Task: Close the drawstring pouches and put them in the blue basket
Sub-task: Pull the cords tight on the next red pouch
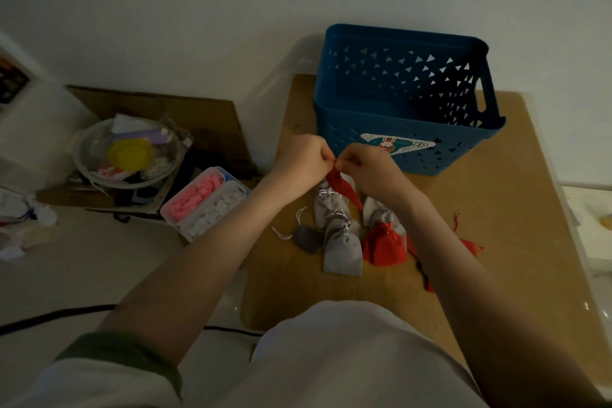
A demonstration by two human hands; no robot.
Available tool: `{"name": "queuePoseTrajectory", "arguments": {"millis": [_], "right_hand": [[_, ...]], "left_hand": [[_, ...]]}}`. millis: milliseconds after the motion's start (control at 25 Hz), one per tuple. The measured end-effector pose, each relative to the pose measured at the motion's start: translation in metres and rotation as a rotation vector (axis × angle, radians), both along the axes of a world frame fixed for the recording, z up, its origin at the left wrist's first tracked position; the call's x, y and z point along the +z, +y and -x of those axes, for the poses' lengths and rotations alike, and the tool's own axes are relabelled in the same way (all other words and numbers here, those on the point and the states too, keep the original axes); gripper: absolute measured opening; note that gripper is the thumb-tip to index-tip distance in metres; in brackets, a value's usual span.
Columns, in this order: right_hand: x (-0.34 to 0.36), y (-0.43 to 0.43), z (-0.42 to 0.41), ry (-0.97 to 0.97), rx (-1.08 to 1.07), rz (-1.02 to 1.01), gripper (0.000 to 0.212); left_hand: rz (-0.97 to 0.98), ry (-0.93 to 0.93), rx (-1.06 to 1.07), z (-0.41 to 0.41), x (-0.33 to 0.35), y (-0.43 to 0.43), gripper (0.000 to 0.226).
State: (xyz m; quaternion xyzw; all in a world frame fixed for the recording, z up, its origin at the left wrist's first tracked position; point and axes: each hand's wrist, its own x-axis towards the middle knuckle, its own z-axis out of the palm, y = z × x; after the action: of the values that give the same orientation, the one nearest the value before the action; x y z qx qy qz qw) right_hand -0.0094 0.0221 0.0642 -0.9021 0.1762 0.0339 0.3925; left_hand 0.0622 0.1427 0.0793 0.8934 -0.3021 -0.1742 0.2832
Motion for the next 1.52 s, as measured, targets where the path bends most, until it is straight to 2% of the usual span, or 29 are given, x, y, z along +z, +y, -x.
{"name": "queuePoseTrajectory", "arguments": {"millis": [320, 480, 640, 760, 1000, 1080, 1160, 1280, 1400, 1520], "right_hand": [[0.007, -0.009, 0.008, -0.081, -0.027, -0.146, 0.003], [0.008, -0.009, 0.007, -0.096, -0.045, -0.111, 0.005], [0.010, -0.010, 0.007, -0.073, 0.022, -0.114, 0.008], [0.008, -0.003, 0.006, -0.077, 0.034, -0.124, 0.007], [-0.003, 0.005, -0.001, -0.074, -0.010, -0.047, 0.010], [-0.009, 0.010, -0.002, -0.053, -0.052, -0.068, 0.010], [-0.011, 0.014, -0.002, -0.078, -0.100, -0.158, 0.011], [-0.007, 0.014, -0.001, -0.200, -0.161, -0.422, 0.023], [0.000, 0.009, 0.000, -0.275, -0.226, -0.670, 0.023], [0.001, -0.005, 0.000, -0.191, -0.127, -0.703, 0.022]], "left_hand": [[0.233, 0.392, 0.019, -0.006, 0.004, 0.009, 0.007], [0.226, 0.362, 0.047, -0.008, 0.003, 0.007, 0.005], [0.124, 0.373, -0.018, -0.011, 0.012, 0.009, 0.007], [0.029, 0.263, -0.015, -0.007, 0.016, 0.006, 0.006], [-0.019, 0.057, 0.060, 0.006, 0.012, -0.003, 0.008], [-0.016, 0.089, 0.094, 0.006, 0.008, -0.003, 0.012], [0.052, 0.222, 0.168, 0.004, 0.007, 0.001, 0.010], [0.229, 0.350, 0.229, -0.003, 0.007, 0.007, 0.013], [0.337, 0.295, 0.171, -0.003, 0.006, 0.006, 0.007], [0.359, 0.152, 0.144, 0.002, 0.004, 0.005, 0.008]]}}
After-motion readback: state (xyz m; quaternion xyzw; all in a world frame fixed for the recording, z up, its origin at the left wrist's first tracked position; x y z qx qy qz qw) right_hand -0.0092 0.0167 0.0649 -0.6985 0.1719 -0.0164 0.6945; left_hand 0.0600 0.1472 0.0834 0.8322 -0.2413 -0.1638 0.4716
